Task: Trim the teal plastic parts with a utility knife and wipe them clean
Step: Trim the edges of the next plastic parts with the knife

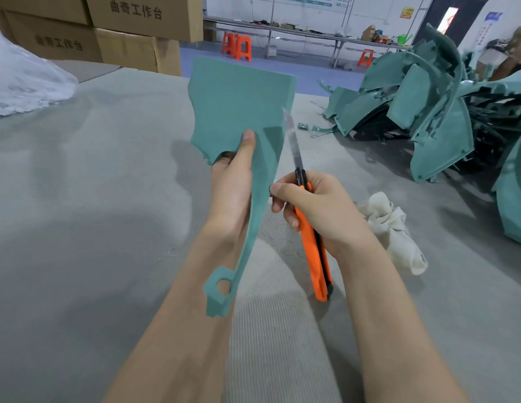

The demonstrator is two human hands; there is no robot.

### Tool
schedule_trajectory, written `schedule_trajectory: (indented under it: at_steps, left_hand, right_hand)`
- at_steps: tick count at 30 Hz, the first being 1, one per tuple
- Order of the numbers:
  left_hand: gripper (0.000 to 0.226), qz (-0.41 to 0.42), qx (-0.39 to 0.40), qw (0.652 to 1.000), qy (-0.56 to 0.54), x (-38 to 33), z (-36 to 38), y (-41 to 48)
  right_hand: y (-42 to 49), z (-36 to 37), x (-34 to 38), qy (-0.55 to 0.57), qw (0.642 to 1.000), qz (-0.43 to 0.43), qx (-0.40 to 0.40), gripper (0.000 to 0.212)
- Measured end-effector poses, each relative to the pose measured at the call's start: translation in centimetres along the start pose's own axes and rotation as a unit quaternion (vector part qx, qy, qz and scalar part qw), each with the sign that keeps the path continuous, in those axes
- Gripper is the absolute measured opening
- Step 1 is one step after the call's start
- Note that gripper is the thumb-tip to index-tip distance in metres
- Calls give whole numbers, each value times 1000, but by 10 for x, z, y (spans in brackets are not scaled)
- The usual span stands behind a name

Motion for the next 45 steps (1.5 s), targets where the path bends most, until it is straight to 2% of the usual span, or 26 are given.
schedule_trajectory:
  at_steps: [3, 7, 11, 14, 16, 20, 25, 33, 36, 45]
  left_hand:
    - [19, -5, 5, 1000, 9, 0, 1, -1]
    - [19, -22, 12, 1000, -7, 3, 2, -1]
    - [12, -53, 37, 997, -34, 8, 8, 1]
    - [2, -99, 74, 991, -53, 17, 14, 0]
    - [10, -135, 102, 983, -73, 22, 19, -2]
    - [10, -189, 144, 963, -127, 28, 27, -4]
    - [6, -225, 170, 950, -134, 30, 28, -4]
    - [8, -249, 186, 936, -163, 31, 30, -4]
    - [10, -252, 190, 932, -177, 30, 30, -4]
    - [11, -244, 173, 936, -186, 30, 25, -1]
  right_hand:
    - [1, -6, -2, -1, 1000, 4, -26, 18]
    - [2, -31, -2, -11, 990, -9, -142, 17]
    - [-1, -48, 3, -76, 972, -54, -214, 48]
    - [-5, -56, 12, -137, 950, -104, -259, 53]
    - [-6, -59, 16, -167, 938, -133, -272, 56]
    - [-7, -57, 21, -202, 928, -165, -267, 64]
    - [-7, -52, 23, -218, 927, -182, -245, 53]
    - [-4, -43, 17, -204, 944, -168, -198, 55]
    - [-2, -35, 17, -233, 944, -164, -168, 57]
    - [0, -27, 15, -238, 949, -167, -123, 53]
Point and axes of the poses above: each hand's wrist, its own y-axis towards the middle knuckle, its own z-axis out of the palm, x = y × z, the point moved 8 cm from there along y, towards the middle knuckle, and after that the axes turned 5 degrees about -z, right-handed, at the moved point
